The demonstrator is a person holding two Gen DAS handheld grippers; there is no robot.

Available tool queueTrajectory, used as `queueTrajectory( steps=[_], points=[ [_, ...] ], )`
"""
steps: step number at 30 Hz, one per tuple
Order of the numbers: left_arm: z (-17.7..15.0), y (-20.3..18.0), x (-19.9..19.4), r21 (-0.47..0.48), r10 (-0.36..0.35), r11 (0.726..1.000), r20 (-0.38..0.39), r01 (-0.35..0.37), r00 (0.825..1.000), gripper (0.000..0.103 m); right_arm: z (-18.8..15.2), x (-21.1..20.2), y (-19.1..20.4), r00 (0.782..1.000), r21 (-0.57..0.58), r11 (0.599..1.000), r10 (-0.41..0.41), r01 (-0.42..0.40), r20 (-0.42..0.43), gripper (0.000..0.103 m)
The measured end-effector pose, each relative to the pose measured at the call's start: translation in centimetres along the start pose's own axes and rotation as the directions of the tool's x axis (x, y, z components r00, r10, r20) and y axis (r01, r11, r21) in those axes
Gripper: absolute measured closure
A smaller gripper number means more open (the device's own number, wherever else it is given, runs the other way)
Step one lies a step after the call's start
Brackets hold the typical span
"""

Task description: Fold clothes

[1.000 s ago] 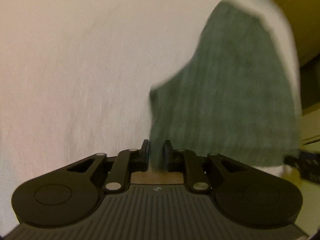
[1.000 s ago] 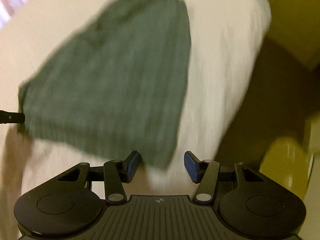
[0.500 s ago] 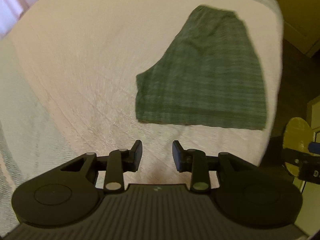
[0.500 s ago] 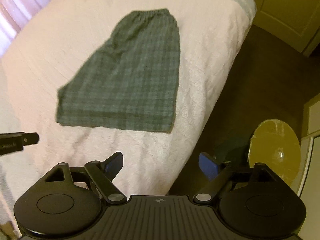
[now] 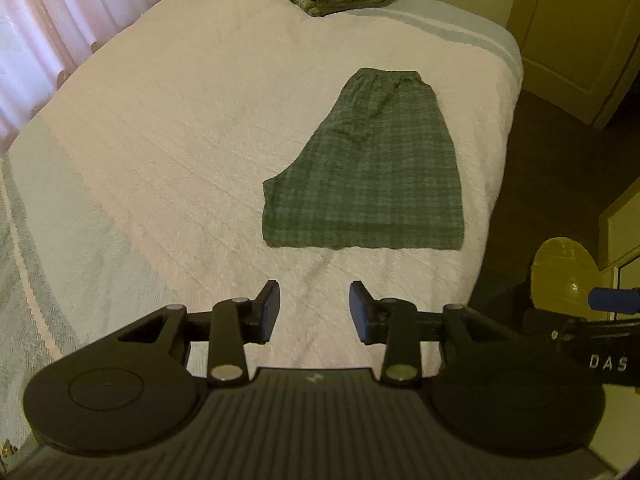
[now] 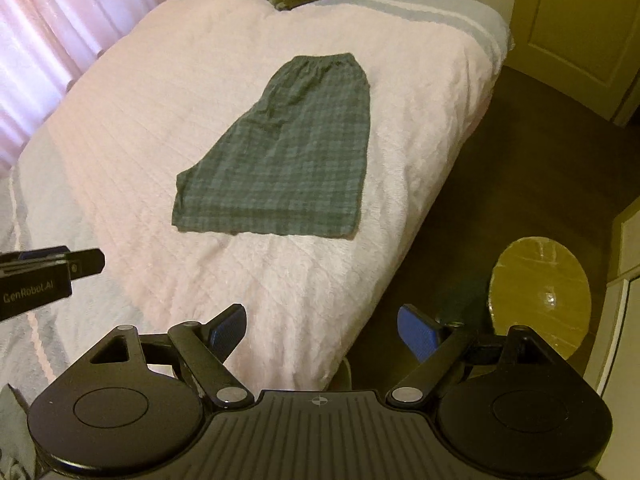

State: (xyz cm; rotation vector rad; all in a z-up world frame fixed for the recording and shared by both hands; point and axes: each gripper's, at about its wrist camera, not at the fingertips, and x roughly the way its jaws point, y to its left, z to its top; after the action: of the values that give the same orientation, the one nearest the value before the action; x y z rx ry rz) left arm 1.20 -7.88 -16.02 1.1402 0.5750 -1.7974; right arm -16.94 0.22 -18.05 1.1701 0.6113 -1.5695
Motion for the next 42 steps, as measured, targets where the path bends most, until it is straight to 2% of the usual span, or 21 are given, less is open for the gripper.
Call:
queueTrajectory(
  steps=[9,13,19,23,27,32,34,39,42],
  points=[
    [-0.7,-1.3,-2.3,0.001,-0.001,1.000,0.021,0.001,1.000,0.067,-0.3,-2.2,-0.3,1.000,-0.010,1.000,0.012,-0.012,0.020,0.017],
    [-0.7,-1.1,-1.9,-0.006,-0.004,1.000,0.010,0.004,1.000,0.067,-0.4,-1.8,-0.3,1.000,-0.010,1.000,0.015,-0.015,0.005,0.017],
    [-0.5,1.0,0.6,-0.045,-0.028,0.999,-0.005,0.027,1.000,0.066,1.2,1.2,-2.4,0.997,0.055,0.995,0.081,-0.081,-0.003,0.017],
    [0.6,4.5,3.9,-0.116,-0.085,0.989,0.020,0.087,0.996,0.067,2.2,3.3,-3.8,0.992,0.100,0.987,0.126,-0.125,-0.006,0.018],
    [2.4,7.5,8.1,-0.163,-0.142,0.976,0.030,0.145,0.989,0.071,3.5,7.4,-5.9,0.981,0.161,0.969,0.191,-0.187,-0.012,0.018],
    [5.3,10.2,15.5,-0.224,-0.186,0.958,-0.016,0.178,0.982,0.071,5.0,12.6,-8.6,0.962,0.238,0.935,0.273,-0.262,-0.016,0.018],
    [6.0,11.1,17.9,-0.244,-0.196,0.953,-0.038,0.181,0.980,0.070,5.6,14.6,-9.6,0.952,0.269,0.919,0.305,-0.290,-0.015,0.034],
    [6.3,13.4,22.6,-0.276,-0.256,0.934,-0.081,0.225,0.963,0.070,7.2,19.8,-12.3,0.923,0.343,0.869,0.384,-0.358,-0.009,0.035],
    [5.6,14.7,24.7,-0.292,-0.291,0.922,-0.093,0.253,0.952,0.070,8.1,22.9,-13.9,0.903,0.387,0.833,0.429,-0.395,-0.002,0.048]
  ],
)
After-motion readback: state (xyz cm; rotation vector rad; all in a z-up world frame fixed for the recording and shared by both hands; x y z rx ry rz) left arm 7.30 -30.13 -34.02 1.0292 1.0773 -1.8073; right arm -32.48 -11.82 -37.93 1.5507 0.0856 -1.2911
